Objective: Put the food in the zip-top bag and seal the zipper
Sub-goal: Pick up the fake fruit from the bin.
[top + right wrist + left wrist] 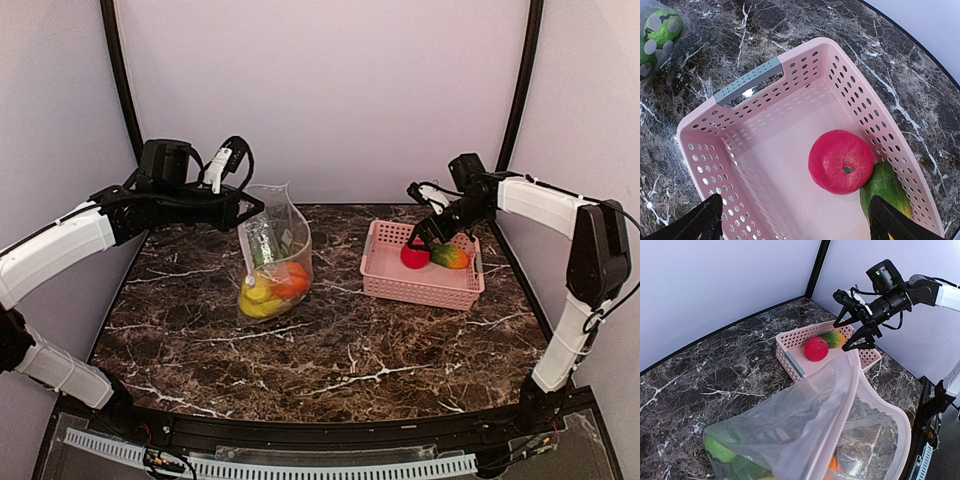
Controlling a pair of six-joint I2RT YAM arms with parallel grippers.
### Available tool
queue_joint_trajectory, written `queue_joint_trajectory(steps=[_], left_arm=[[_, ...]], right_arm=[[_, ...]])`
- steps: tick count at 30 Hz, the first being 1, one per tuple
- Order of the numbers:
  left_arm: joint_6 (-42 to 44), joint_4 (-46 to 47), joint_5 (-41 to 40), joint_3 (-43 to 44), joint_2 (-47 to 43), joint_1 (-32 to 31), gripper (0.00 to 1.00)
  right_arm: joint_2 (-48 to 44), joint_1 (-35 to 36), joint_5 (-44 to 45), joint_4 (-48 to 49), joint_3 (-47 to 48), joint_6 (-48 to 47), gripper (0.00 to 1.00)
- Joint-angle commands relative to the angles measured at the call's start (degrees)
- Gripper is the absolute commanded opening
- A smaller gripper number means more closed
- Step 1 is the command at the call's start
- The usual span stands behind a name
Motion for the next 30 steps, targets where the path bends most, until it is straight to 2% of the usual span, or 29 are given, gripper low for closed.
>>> queue_joint_trajectory(steps=[1, 4, 11, 21, 30], left_arm=[[1.1, 4.4, 1.8, -0.9, -2.4, 0.0, 0.01], [2.0, 4.0, 5.7, -0.7, -1.0, 0.0, 0.01], [-0.2, -2.6, 6.9, 5.1, 5.1, 0.0, 0.01], [-2.5, 1.1, 5.5, 2.4, 1.8, -0.1, 0.01], [-2.5, 1.3, 6.5, 2.4, 1.5, -0.1, 0.07]], right_arm=[[0.6, -0.2, 1.6, 0.6, 1.3, 1.0, 0.99], [2.3, -0.2, 3.3, 0.6, 2.5, 1.7, 0.99], [8.6, -0.2, 4.9, -1.4, 5.8, 3.5, 0.99], [16.1, -0.4, 10.7, -2.7, 10.7, 3.4, 0.98], [20.3, -0.4, 8.6, -4.4, 15.0, 3.5, 0.9]])
